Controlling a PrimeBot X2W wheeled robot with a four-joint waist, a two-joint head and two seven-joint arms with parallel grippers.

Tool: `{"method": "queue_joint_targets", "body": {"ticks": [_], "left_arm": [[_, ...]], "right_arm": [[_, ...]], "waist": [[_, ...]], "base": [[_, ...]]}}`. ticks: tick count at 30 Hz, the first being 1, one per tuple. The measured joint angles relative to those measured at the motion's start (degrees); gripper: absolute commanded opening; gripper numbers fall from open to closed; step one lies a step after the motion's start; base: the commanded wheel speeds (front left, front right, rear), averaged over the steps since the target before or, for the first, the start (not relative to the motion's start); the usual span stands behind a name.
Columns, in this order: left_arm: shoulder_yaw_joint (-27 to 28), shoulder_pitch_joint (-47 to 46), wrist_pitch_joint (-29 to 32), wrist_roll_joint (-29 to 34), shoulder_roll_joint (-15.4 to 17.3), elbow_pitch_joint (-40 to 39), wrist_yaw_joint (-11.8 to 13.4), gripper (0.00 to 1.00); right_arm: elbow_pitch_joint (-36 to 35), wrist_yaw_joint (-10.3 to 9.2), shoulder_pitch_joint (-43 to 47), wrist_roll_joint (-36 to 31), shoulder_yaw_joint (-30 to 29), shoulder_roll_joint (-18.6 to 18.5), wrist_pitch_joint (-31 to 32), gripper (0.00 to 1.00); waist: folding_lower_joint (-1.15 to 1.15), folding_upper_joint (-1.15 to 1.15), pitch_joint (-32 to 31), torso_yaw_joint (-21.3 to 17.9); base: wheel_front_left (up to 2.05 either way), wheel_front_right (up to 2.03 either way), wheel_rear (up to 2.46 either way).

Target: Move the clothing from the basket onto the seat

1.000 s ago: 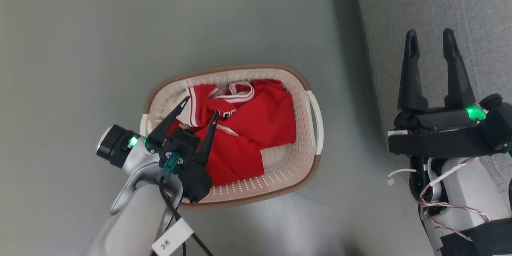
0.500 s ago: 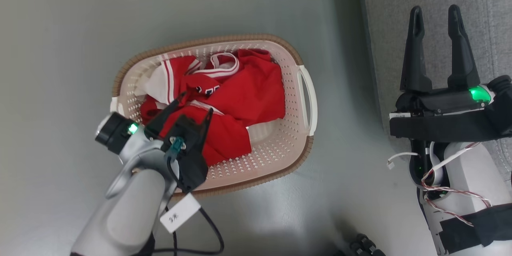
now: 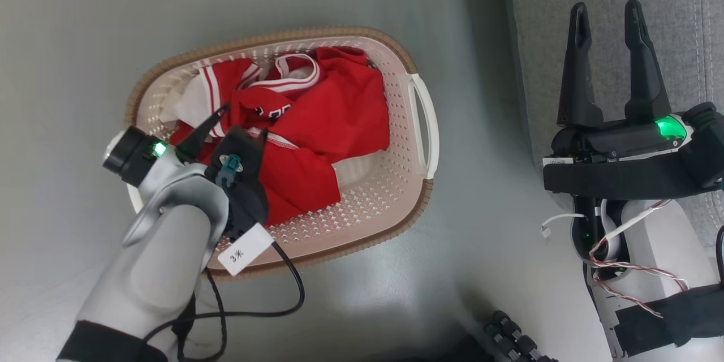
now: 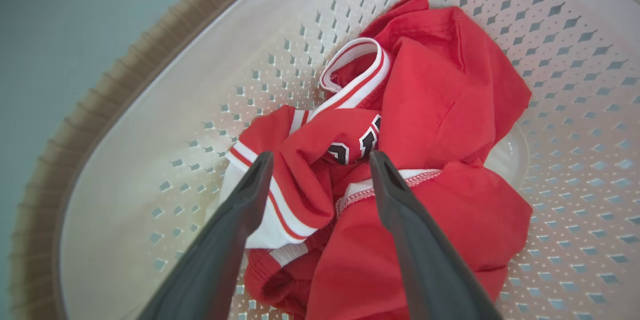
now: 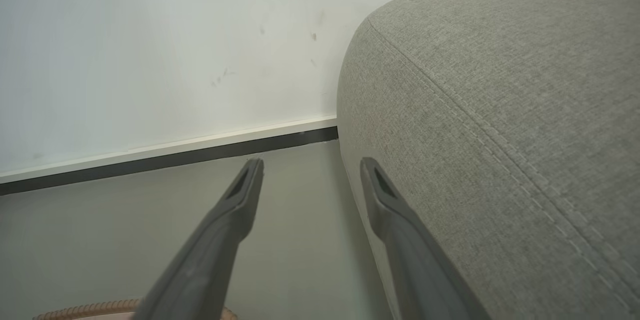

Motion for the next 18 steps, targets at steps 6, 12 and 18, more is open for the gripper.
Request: {"method": "queue_joint_targets", "body": {"ticks": [6, 12, 18], "left_arm": [[-0.2, -1.6, 0.6, 1.1, 0.2, 2.7, 0.4, 1.0], [-0.8, -3.7, 0.7, 1.6, -0.5, 5.1, 0.9, 1.0], [-1.0, -5.4, 1.4, 2.6, -0.2, 7.6, 2.0, 1.0]], "right_arm": [[0.2, 0.09, -0.6, -0.1, 0.1, 0.3, 0.0, 1.0], [0.6, 0.51, -0.8, -0.1, -0.1, 0.5, 0.0, 1.0], [0.6, 1.0, -0.8, -0.2, 0.5, 0.9, 0.0, 1.0]], "waist": [[0.0, 0.0, 1.3, -1.0], [-0.01, 0.0, 1.8, -1.6], [0.0, -0.01, 2.3, -2.4]], "base": [[0.0, 0.0, 0.0], [0.0, 0.0, 0.0], [0.0, 0.0, 0.0]]}}
